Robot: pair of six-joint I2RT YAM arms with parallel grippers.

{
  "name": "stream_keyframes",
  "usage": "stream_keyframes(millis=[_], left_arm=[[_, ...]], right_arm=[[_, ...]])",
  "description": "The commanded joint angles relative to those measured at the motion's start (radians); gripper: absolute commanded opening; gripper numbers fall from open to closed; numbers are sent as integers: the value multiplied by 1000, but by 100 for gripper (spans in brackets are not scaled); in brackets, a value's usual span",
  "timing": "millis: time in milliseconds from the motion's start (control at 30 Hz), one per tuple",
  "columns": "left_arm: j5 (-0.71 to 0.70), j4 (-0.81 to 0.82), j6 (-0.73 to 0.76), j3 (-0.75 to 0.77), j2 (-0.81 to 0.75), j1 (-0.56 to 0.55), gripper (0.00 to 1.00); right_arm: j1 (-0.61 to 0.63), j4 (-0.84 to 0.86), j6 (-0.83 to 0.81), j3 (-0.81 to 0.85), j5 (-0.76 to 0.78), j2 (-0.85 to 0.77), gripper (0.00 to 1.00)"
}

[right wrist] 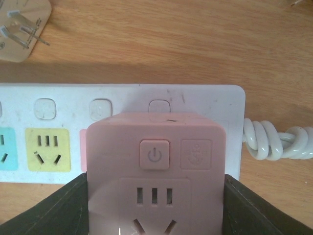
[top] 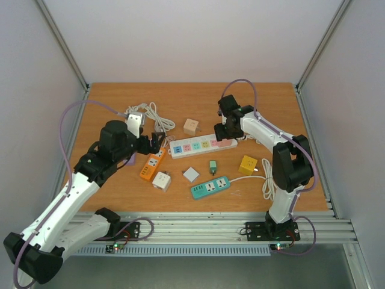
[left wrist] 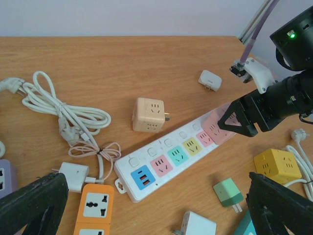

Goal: Insert the plug

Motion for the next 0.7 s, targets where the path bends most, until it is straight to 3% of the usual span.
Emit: stream_keyframes(millis=[0, 233, 667], left_arm=[[32, 36, -20, -18, -27, 3, 99], [67, 11, -61, -21, -66, 4, 99], [146, -20, -113, -4, -66, 4, 99]], right_arm=[[2, -29, -1, -2, 6, 16, 63], [1, -40, -17, -68, -23, 48, 42], [10, 6, 44, -208, -49, 146, 37]])
